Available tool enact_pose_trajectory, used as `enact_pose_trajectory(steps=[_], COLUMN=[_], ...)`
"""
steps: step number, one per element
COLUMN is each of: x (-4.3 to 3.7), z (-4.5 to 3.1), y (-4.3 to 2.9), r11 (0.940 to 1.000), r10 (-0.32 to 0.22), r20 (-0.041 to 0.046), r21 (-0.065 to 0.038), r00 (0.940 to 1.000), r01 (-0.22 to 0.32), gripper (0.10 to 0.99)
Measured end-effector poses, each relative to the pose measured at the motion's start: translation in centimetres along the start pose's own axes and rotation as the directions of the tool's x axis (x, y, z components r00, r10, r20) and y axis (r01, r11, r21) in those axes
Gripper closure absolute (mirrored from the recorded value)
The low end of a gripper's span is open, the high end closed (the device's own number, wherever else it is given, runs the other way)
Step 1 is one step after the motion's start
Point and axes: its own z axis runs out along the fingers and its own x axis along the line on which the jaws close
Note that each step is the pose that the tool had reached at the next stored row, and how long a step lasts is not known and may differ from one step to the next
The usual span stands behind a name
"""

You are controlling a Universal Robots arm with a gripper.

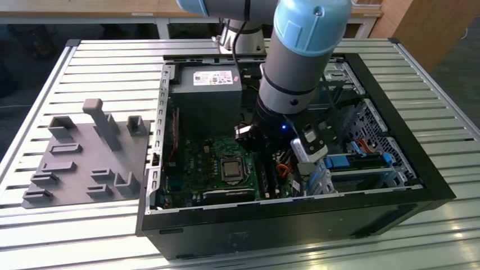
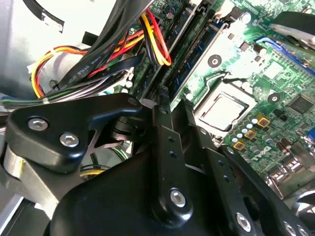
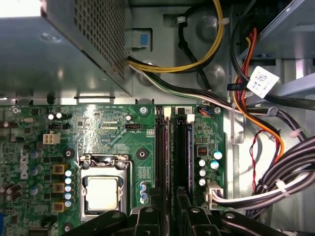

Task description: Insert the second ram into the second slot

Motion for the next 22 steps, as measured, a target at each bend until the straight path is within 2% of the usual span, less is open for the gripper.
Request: enact_pose_trajectory(steps=[2, 5, 6, 8, 9, 10, 14, 22], x=[0.02, 0.01, 0.01, 0.02, 0.02, 0.02, 0.01, -0.02], z=[-0.36, -0.43, -0.43, -0.44, -0.44, -0.45, -0.33, 0.41], y=[0.02, 0.03, 0.03, 0.03, 0.03, 0.03, 0.02, -0.02], r11=[1.0, 1.0, 1.0, 1.0, 1.0, 1.0, 1.0, 1.0], r10=[0.0, 0.0, 0.0, 0.0, 0.0, 0.0, 0.0, 0.0], r20=[0.0, 0.0001, 0.0001, 0.0, 0.0, 0.0, 0.0001, 0.0003], r21=[0.0, 0.0, 0.0, 0.0, 0.0, 0.0, 0.0, 0.0], r00=[1.0, 1.0, 1.0, 1.0, 1.0, 1.0, 1.0, 1.0], r01=[0.0, 0.0, 0.0, 0.0, 0.0, 0.0, 0.0, 0.0], gripper=[0.816, 0.827, 0.894, 0.894, 0.957, 0.98, 0.98, 0.98])
